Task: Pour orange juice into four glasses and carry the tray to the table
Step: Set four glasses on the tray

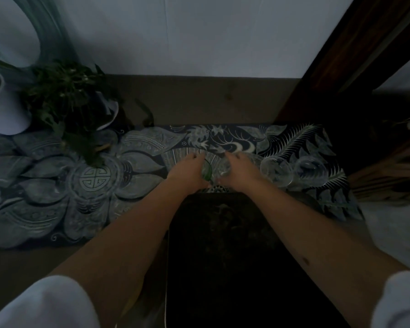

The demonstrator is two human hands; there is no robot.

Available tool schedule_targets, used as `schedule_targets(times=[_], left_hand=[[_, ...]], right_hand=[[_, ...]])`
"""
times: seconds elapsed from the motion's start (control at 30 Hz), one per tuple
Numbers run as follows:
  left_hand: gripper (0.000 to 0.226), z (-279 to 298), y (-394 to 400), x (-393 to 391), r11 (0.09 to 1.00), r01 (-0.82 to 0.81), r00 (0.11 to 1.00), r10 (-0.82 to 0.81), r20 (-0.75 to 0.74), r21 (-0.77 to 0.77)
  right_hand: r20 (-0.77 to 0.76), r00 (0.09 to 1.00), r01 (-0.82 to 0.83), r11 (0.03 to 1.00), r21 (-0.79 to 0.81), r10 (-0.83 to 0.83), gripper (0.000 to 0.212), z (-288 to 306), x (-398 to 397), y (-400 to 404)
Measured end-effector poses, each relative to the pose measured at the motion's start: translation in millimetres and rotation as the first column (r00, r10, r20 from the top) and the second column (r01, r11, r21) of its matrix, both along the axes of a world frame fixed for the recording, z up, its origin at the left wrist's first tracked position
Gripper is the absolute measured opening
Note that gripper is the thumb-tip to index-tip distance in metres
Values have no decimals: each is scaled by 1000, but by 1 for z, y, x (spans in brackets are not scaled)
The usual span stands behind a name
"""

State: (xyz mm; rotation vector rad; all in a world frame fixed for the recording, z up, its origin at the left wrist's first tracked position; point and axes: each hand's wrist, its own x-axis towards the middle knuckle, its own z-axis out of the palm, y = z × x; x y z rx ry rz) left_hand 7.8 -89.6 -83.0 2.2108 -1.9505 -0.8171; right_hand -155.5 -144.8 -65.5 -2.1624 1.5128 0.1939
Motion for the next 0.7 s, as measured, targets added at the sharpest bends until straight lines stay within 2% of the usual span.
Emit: schedule_targets(times=[0.17,0.27,0.37,0.53,0.7], left_hand=[[85,10,-5,-2,1000,6,1000,-7,23,18],[83,15,-5,-4,1000,-15,1000,15,18,-3],[89,24,-2,-6,997,-37,999,36,-12,-63],[96,43,18,-17,991,-32,999,37,38,-132],[96,54,57,-50,992,-33,998,40,56,-121]], right_hand=[[-3,1000,-7,1000,-12,7,80,1,2,-2],[5,1000,-15,997,-70,15,85,2,-1,-1],[13,999,-32,989,-147,34,84,10,-8,1],[48,996,-66,976,-206,77,79,37,-35,13],[75,988,-113,967,-227,133,90,52,-77,41]])
